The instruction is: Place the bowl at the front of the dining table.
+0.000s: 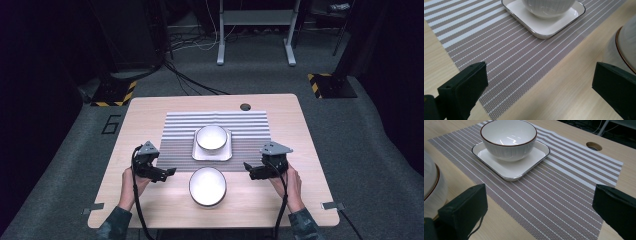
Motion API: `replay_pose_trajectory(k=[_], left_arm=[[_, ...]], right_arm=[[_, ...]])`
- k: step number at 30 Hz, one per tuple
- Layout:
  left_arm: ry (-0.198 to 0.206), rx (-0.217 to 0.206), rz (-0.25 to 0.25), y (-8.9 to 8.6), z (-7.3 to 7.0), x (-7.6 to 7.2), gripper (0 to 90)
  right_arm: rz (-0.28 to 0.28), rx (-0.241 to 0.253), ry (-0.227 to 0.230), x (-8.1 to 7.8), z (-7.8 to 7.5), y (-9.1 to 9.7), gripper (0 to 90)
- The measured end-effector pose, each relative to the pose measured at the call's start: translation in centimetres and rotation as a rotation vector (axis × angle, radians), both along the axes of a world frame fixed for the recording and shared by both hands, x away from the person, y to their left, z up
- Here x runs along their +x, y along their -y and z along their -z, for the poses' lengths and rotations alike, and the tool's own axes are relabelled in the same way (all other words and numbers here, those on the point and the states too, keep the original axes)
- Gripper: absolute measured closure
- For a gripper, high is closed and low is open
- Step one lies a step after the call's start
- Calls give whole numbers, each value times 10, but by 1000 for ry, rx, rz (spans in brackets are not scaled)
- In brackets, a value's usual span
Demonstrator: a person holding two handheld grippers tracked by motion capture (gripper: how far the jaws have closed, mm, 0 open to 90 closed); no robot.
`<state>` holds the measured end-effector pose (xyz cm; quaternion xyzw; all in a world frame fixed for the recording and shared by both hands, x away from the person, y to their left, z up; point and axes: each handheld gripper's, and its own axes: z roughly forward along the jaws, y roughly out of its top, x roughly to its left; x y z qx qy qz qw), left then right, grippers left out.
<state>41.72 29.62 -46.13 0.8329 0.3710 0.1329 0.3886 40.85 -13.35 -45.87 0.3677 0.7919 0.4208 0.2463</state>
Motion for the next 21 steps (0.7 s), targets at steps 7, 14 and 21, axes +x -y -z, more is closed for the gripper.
replay_pose_trajectory(k=[7, 14, 21], left_arm=[[0, 26, -4, -12, 5, -13, 0], [16, 36, -41, -27, 12, -24, 0], [9, 58, -57, -39, 19, -32, 0]], right_arm=[[7, -7, 19, -12, 5, 14, 0], [24, -14, 8, -25, 13, 27, 0], [64, -33, -1, -34, 19, 38, 0]])
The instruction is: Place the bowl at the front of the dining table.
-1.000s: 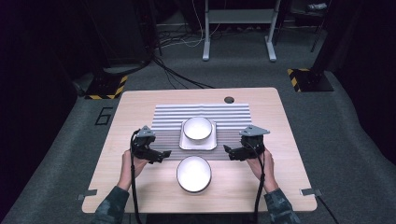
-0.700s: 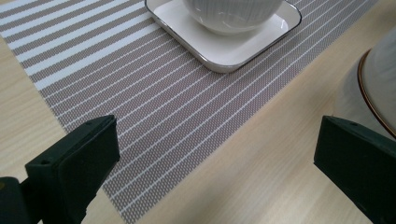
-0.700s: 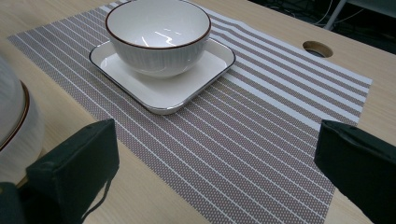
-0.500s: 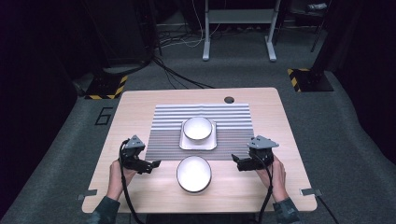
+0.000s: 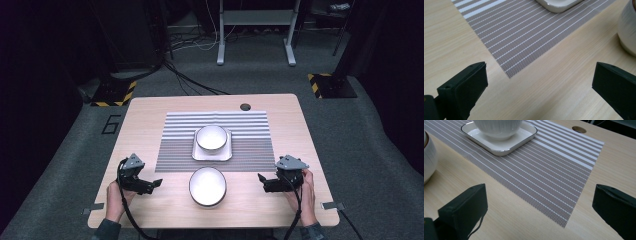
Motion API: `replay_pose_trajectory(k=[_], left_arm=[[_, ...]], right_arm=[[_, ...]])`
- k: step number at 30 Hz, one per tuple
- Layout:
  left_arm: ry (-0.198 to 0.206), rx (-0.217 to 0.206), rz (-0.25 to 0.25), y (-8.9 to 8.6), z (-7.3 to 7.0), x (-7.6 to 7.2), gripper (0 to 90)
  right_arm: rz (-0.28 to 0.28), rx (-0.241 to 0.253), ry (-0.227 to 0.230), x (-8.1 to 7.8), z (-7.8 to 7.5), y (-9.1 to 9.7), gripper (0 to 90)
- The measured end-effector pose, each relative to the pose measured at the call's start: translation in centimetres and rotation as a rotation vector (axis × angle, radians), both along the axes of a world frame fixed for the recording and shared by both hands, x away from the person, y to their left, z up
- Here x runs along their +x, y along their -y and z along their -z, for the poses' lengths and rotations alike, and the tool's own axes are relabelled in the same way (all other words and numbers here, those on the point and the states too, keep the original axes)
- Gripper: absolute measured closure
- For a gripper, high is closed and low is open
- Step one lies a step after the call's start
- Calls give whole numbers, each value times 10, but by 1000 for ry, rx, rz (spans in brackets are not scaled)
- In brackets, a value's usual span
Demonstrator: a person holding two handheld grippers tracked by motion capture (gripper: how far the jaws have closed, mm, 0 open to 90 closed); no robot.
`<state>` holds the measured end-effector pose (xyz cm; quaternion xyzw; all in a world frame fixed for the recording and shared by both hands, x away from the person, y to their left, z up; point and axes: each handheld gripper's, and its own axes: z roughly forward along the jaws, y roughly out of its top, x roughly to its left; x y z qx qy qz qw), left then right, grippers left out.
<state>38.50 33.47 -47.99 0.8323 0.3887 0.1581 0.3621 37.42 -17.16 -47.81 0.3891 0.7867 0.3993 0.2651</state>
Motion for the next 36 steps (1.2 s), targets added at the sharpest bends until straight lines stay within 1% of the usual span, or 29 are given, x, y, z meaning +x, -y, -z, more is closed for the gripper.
replay_pose_trajectory(k=[1, 7, 8, 9, 13, 15, 21, 23, 24, 27, 29, 32, 36], left_arm=[[4, 3, -2, -1, 1, -1, 0], [-5, -6, -20, -11, 9, -9, 0], [-9, 0, -21, -12, 9, -10, 0], [-10, -4, -22, -14, 11, -11, 0], [-13, -9, -34, -19, 15, -16, 0], [-15, -12, -43, -22, 18, -18, 0], [-22, -24, -67, -31, 26, -25, 0], [-30, -32, -76, -34, 29, -27, 0], [-33, -27, -73, -35, 30, -28, 0], [-42, -28, -84, -40, 34, -31, 0], [-47, -28, -92, -43, 36, -33, 0], [-45, -39, -105, -47, 38, -35, 0], [-51, -39, -113, -51, 41, -36, 0]], right_arm=[[4, -2, 2, -1, 1, 1, 0], [21, -5, -6, -10, 5, 9, 0], [20, -10, -8, -11, 6, 10, 0], [24, -16, -5, -11, 7, 11, 0], [31, -18, -21, -15, 11, 14, 0], [31, -16, -21, -17, 14, 15, 0], [32, -34, -39, -21, 21, 18, 0], [39, -33, -46, -23, 23, 20, 0], [43, -31, -51, -24, 24, 21, 0], [49, -33, -57, -26, 27, 24, 0], [60, -25, -64, -28, 30, 27, 0], [80, -17, -82, -30, 34, 31, 0], [92, -35, -90, -33, 38, 36, 0]])
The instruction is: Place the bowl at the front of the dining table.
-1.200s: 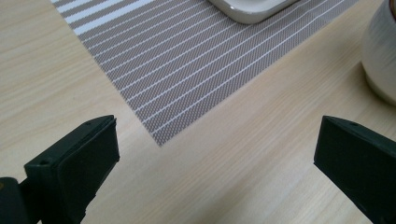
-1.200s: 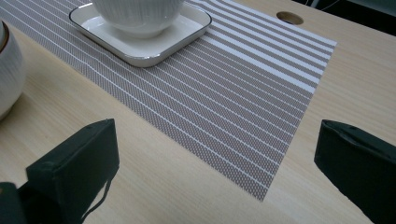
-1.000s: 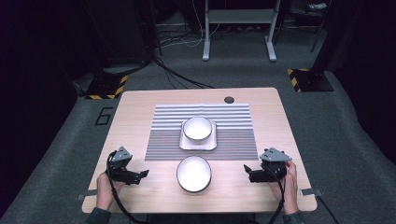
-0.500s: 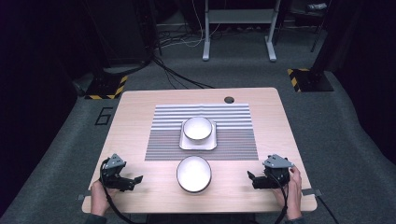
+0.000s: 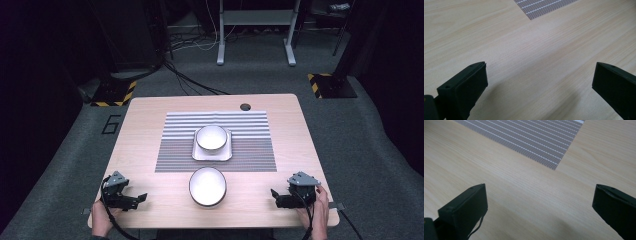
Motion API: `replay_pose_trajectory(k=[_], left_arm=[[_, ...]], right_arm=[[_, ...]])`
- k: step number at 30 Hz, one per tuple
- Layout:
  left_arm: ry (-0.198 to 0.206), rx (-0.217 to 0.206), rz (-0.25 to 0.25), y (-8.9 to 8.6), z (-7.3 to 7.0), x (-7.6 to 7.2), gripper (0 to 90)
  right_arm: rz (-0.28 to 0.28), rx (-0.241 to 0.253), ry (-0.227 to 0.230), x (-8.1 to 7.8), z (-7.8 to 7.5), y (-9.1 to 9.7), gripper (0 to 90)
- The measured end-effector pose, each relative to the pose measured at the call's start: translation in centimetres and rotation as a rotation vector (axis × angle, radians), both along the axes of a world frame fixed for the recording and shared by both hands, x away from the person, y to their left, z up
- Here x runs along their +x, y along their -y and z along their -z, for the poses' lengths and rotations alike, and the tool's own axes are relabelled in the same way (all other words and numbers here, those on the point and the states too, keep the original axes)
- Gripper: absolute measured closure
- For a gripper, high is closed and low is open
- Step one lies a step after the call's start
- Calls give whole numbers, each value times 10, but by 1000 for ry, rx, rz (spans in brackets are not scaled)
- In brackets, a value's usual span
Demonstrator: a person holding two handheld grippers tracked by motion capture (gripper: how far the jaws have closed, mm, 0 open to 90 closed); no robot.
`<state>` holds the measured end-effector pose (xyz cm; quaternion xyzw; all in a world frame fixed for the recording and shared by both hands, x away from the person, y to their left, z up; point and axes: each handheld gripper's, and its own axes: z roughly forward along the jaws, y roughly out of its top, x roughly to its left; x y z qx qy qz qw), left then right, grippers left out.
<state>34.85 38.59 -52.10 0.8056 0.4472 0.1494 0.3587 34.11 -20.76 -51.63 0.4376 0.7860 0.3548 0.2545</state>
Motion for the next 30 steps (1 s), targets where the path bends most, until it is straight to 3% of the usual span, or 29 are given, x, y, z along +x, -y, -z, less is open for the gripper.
replay_pose_trajectory(k=[8, 16, 17, 20, 23, 25, 30], left_arm=[[-13, -14, -21, -6, 6, -4, 0], [21, -28, -46, -11, 10, -8, 0], [22, -23, -49, -11, 10, -8, 0], [26, -4, -64, -10, 10, -9, 0], [38, 61, -89, -5, 11, -8, 0], [36, 63, -90, -5, 11, -8, 0], [38, 61, -87, -5, 11, -6, 0]], right_arm=[[32, 0, -15, -4, 6, 10, 0], [67, -17, -40, -5, 12, 16, 0], [70, -37, -46, -5, 12, 15, 0], [70, -36, -58, -6, 13, 16, 0], [76, -9, -85, -5, 13, 18, 0], [73, 32, -132, 0, 14, 21, 0], [94, 32, -133, 5, 14, 21, 0]])
